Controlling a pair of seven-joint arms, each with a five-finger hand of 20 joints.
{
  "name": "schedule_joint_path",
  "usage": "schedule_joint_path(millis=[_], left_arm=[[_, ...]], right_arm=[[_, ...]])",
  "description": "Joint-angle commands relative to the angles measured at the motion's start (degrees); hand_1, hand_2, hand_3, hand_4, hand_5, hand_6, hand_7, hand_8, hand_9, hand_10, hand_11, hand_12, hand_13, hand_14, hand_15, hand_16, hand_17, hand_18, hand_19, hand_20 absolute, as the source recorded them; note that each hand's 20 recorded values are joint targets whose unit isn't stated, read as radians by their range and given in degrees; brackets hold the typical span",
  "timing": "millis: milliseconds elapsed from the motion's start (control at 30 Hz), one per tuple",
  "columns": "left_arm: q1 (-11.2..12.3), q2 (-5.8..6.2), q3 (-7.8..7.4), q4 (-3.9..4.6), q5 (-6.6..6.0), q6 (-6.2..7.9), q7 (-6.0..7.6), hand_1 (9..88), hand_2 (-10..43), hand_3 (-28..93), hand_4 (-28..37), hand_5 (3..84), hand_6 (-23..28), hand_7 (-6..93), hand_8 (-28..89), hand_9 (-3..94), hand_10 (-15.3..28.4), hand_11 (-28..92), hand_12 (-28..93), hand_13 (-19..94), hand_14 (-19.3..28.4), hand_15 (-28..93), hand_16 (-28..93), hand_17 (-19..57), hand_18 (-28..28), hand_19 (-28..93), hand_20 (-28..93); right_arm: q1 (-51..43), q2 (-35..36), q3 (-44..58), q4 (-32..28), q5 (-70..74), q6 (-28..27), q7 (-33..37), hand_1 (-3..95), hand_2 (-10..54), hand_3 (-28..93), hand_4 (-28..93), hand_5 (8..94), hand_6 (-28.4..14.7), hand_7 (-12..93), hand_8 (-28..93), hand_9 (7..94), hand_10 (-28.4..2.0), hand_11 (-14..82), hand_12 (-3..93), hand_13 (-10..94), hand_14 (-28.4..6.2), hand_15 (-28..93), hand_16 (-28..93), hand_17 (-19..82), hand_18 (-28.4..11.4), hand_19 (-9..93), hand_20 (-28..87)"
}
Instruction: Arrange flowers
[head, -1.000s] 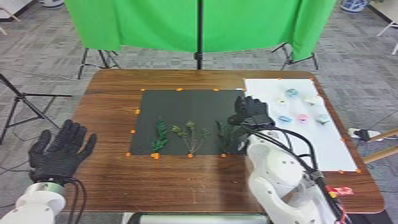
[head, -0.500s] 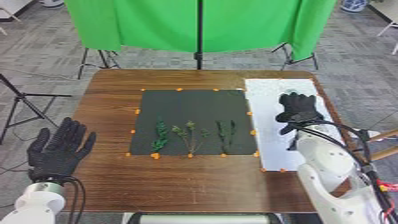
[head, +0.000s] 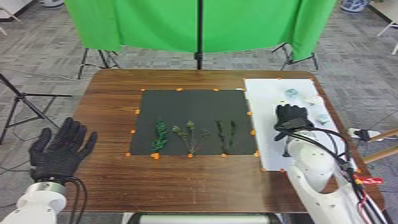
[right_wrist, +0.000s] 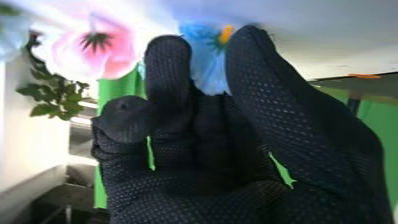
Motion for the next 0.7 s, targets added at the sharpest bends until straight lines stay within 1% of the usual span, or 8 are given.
schedule_joint_path(millis=[33, 133, 233, 333, 400, 467, 600, 700], left_arm=[[0.8, -0.75, 0.41, 0.22, 0.07, 0.16, -0.46, 28.0, 16.1, 77, -28.3, 51.3, 9.3, 19.3, -10, 44.5, 16.4, 33, 16, 32, 18.4, 61, -5, -4.6, 18.1, 46, 24], [1.3, -0.68, 0.12, -0.05, -0.01, 0.37, -0.34, 27.9, 16.1, 77, -28.3, 51.1, 9.3, 19.3, -10, 44.1, 16.3, 33, 16, 32, 18.0, 61, -5, -4.6, 18.0, 46, 24], [2.2, -0.49, -0.49, -0.3, -0.38, 0.74, 0.39, 28.0, 16.1, 77, -28.3, 51.1, 9.3, 19.1, -10, 43.9, 16.3, 33, 16, 32, 18.0, 61, -6, -4.6, 18.1, 46, 24], [1.6, -0.46, -0.26, 0.01, -0.35, 0.63, -0.04, 28.1, 16.1, 77, -28.3, 51.1, 9.3, 19.1, -10, 43.9, 16.3, 33, 16, 32, 18.0, 61, -6, -4.6, 18.0, 46, 24], [1.6, 0.14, -0.28, 0.17, -0.19, 0.22, -0.03, 28.0, 16.1, 77, -28.3, 51.1, 9.3, 19.1, -10, 43.9, 16.3, 33, 16, 32, 17.9, 60, -6, -4.6, 18.0, 46, 24], [1.7, 0.46, -0.54, 0.15, -0.36, 1.07, 0.69, 28.0, 16.1, 77, -28.3, 51.0, 9.3, 19.1, -10, 43.8, 16.3, 33, 16, 32, 17.9, 60, -6, -4.6, 18.0, 46, 24], [-0.9, 1.68, 1.03, 1.24, -0.38, 1.08, 0.38, 28.1, 16.1, 77, -28.3, 51.0, 9.3, 19.0, -10, 43.8, 16.3, 33, 16, 32, 17.8, 60, -6, -4.6, 18.0, 46, 24], [-1.5, 2.44, 1.61, 1.3, -0.08, 1.05, 1.12, 28.1, 16.1, 77, -28.3, 51.0, 9.3, 19.0, -10, 43.8, 16.3, 33, 16, 32, 17.7, 60, -6, -4.6, 18.0, 46, 24]], right_arm=[[0.2, 0.2, -1.1, 0.7, 0.2, 7.0, 2.3, 65.9, -9.5, 68, -28, 75.7, -1.3, 32, 3, 84.7, -10.5, 15.6, 45.8, 67, -10.3, 58, 50, 40, -22.5, 91, 51], [0.4, 0.1, -1.7, 0.5, 0.1, 9.5, 2.3, 67.0, -9.5, 69, -28, 79.1, -1.8, 32, 8, 86.5, -10.7, 14.8, 46.4, 68, -10.1, 57, 51, 41, -22.3, 91, 51], [2.9, -1.7, -5.5, 1.0, 0.1, 16.5, 0.7, 67.2, -9.5, 70, -28, 80.6, -2.1, 32, 9, 87.9, -11.4, 14.0, 46.3, 69, -10.2, 57, 52, 41, -22.2, 91, 51], [6.0, -4.2, -9.2, 0.3, 0.0, 19.4, -1.8, 67.4, -9.5, 70, -28, 81.6, -2.2, 32, 9, 88.9, -11.7, 13.4, 46.3, 70, -10.5, 56, 53, 41, -22.5, 90, 51], [9.5, -8.0, -11.6, 0.8, 1.8, 17.7, -4.1, 67.4, -9.5, 70, -28, 81.6, -2.2, 32, 10, 89.0, -11.7, 13.2, 46.6, 70, -10.5, 56, 53, 41, -22.6, 90, 51], [13.9, -12.7, -14.5, 2.7, 6.8, 14.8, -5.8, 67.3, -9.5, 70, -28, 81.4, -2.2, 32, 11, 88.8, -11.7, 13.1, 47.1, 70, -10.3, 56, 53, 41, -22.4, 89, 51], [19.7, -18.4, -20.1, 6.0, 3.1, 13.4, -10.9, 67.4, -9.5, 70, -28, 80.8, -1.9, 32, 12, 88.3, -11.5, 12.9, 47.5, 70, -9.8, 56, 53, 41, -21.9, 88, 50], [21.9, -21.6, -22.9, 8.0, -0.5, 9.3, -17.9, 67.3, -9.5, 70, -28, 79.9, -1.7, 33, 12, 88.1, -11.6, 13.1, 47.7, 70, -9.8, 56, 54, 41, -21.6, 88, 50]])
